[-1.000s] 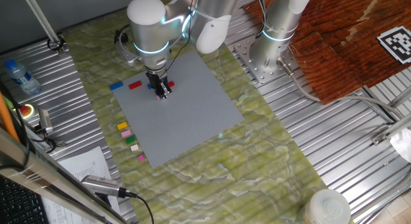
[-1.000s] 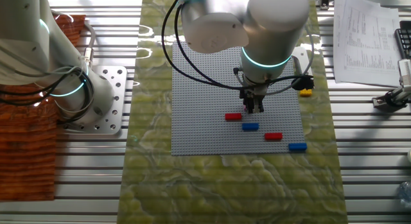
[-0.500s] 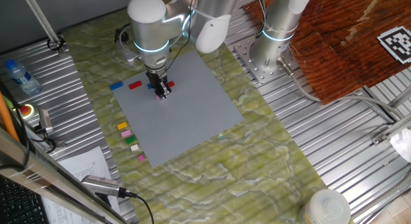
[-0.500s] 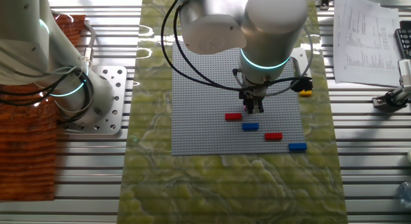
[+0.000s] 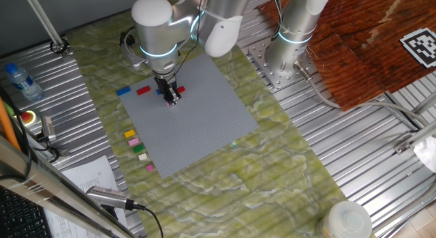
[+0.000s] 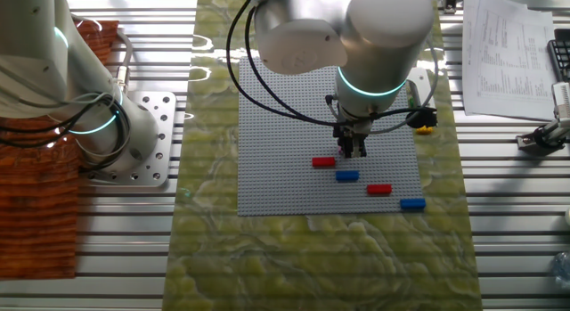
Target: Stack small Lego blocks randomly, one at a time
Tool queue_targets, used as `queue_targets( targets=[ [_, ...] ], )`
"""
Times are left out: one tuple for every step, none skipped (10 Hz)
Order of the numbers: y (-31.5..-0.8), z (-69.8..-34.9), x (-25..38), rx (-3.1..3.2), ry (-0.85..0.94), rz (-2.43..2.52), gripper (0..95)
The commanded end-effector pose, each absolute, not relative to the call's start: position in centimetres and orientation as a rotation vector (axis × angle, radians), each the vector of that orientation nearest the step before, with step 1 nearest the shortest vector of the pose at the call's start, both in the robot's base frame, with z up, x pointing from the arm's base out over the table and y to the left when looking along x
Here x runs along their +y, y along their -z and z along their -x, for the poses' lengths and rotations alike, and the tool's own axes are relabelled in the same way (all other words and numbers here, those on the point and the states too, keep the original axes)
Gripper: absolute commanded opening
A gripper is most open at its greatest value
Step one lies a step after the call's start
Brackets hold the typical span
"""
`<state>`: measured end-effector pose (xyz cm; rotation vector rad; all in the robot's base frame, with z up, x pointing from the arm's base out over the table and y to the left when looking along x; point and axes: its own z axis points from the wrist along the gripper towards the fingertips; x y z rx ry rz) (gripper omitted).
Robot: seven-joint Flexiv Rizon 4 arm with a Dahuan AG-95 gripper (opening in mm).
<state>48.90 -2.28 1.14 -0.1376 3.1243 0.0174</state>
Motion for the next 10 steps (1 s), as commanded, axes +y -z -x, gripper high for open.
queue_targets(
  targets=[
    [0.87, -49.22, -2.34, 3.126, -0.023, 0.132, 0.0],
    [0.98, -49.31, -2.34, 3.129, -0.026, 0.132, 0.0],
    [1.21, -49.43, -2.35, 3.127, -0.024, 0.136, 0.0],
    [1.49, -49.53, -2.35, 3.134, -0.028, 0.135, 0.0],
    [1.53, -49.56, -2.37, 3.135, -0.018, 0.143, 0.0],
    [1.53, -49.67, -2.37, 3.136, -0.023, 0.144, 0.0],
    [1.47, -49.87, -2.35, 3.137, -0.022, 0.145, 0.0],
    [1.44, -49.92, -2.35, 3.137, -0.022, 0.144, 0.0],
    [1.30, -49.95, -2.34, 3.138, -0.022, 0.149, 0.0],
    [0.98, -49.94, -2.33, 3.142, -0.021, 0.154, 0.0]
  ],
)
